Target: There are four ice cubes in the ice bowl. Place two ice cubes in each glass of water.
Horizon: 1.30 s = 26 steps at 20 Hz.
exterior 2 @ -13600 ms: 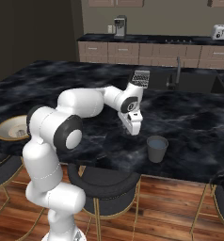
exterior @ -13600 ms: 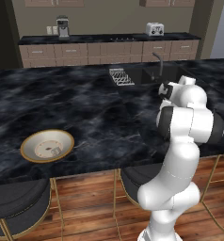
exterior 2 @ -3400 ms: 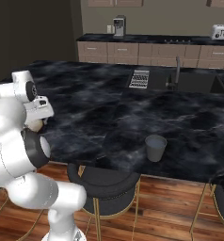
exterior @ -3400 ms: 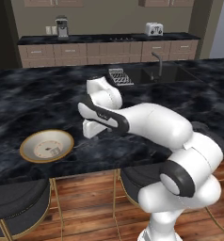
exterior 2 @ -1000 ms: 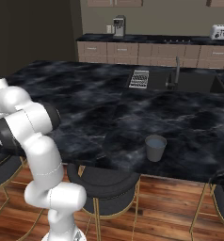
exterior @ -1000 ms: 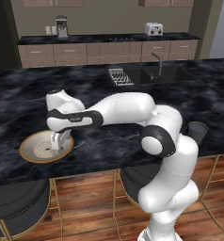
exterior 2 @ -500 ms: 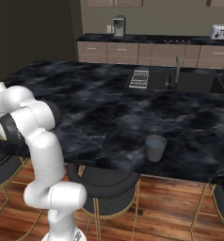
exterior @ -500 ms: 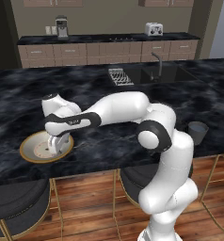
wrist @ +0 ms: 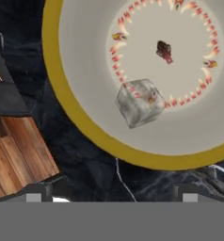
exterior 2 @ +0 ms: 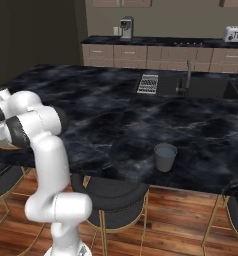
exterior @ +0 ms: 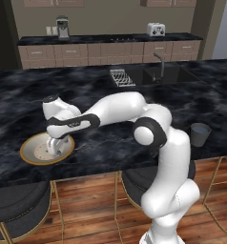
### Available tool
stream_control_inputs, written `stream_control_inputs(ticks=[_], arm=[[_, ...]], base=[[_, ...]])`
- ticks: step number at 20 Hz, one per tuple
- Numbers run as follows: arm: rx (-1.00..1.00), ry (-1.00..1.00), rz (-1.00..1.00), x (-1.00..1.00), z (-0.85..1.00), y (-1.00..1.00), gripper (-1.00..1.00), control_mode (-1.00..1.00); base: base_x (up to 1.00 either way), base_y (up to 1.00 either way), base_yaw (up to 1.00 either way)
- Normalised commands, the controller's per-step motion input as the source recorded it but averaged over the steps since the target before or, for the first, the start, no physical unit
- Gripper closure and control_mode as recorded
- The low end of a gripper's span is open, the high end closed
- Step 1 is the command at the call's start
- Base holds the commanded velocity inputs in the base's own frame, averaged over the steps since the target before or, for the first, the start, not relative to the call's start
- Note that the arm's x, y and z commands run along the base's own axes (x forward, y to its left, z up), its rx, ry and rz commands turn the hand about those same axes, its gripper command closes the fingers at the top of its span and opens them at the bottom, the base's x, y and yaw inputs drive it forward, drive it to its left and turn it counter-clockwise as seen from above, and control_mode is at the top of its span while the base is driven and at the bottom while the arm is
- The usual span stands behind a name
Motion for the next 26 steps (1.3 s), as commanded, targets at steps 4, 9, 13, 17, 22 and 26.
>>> stream_control_inputs(ticks=[4, 9, 13, 17, 22, 26], arm=[[0.0, -0.04, -0.03, 0.36, -0.16, 0.32, -1.0, -1.0], [0.0, -0.05, -0.01, 0.04, -0.21, 0.32, -1.0, -1.0], [0.0, -0.01, -0.02, 0.04, -0.12, 0.06, -1.0, -1.0], [0.0, 0.0, -0.01, 0.11, -0.02, 0.0, -1.0, -1.0], [0.0, 0.0, -0.03, 0.11, -0.04, -0.1, -1.0, -1.0], [0.0, 0.0, -0.03, 0.04, -0.25, -0.08, -1.0, -1.0]], base=[[0.0, 0.0, 0.0], [0.0, 0.0, 0.0], [0.0, 0.0, 0.0], [0.0, 0.0, 0.0], [0.0, 0.0, 0.0], [0.0, 0.0, 0.0]])
